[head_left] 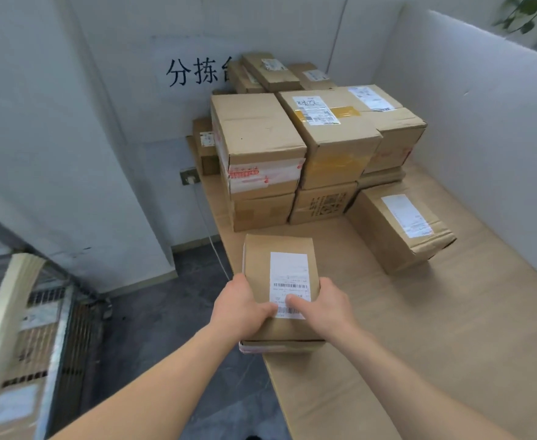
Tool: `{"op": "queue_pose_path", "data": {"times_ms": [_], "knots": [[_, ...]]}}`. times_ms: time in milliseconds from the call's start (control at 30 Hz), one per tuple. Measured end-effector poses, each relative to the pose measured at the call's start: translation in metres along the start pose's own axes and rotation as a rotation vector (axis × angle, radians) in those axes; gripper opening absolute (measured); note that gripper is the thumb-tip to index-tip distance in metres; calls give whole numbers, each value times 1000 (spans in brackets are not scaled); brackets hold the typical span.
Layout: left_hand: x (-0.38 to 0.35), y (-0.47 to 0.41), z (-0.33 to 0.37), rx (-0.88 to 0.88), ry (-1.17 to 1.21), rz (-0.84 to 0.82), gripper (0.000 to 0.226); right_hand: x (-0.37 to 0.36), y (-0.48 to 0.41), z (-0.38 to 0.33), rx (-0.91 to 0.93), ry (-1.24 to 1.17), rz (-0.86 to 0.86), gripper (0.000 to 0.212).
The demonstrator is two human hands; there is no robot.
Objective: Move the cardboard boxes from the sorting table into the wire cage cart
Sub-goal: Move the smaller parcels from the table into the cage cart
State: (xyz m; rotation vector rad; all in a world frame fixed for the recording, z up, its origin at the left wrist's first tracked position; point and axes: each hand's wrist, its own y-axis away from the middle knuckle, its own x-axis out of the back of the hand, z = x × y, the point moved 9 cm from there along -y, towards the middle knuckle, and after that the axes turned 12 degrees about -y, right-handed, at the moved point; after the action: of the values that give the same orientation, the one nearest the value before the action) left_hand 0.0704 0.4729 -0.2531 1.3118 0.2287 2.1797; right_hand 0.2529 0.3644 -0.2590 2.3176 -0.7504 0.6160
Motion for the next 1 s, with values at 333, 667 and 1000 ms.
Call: {"op": "queue_pose_path", "data": {"times_ms": [333, 667, 1000], "knots": [[48, 24, -80, 153, 61, 118, 57, -69, 18, -62, 137, 127, -139, 51], [161, 73, -212, 270, 158, 315, 60, -189, 85, -193, 361, 214, -274, 51], [279, 141, -354, 389, 281, 511, 61, -328, 173, -324, 552, 256, -427, 50]]}}
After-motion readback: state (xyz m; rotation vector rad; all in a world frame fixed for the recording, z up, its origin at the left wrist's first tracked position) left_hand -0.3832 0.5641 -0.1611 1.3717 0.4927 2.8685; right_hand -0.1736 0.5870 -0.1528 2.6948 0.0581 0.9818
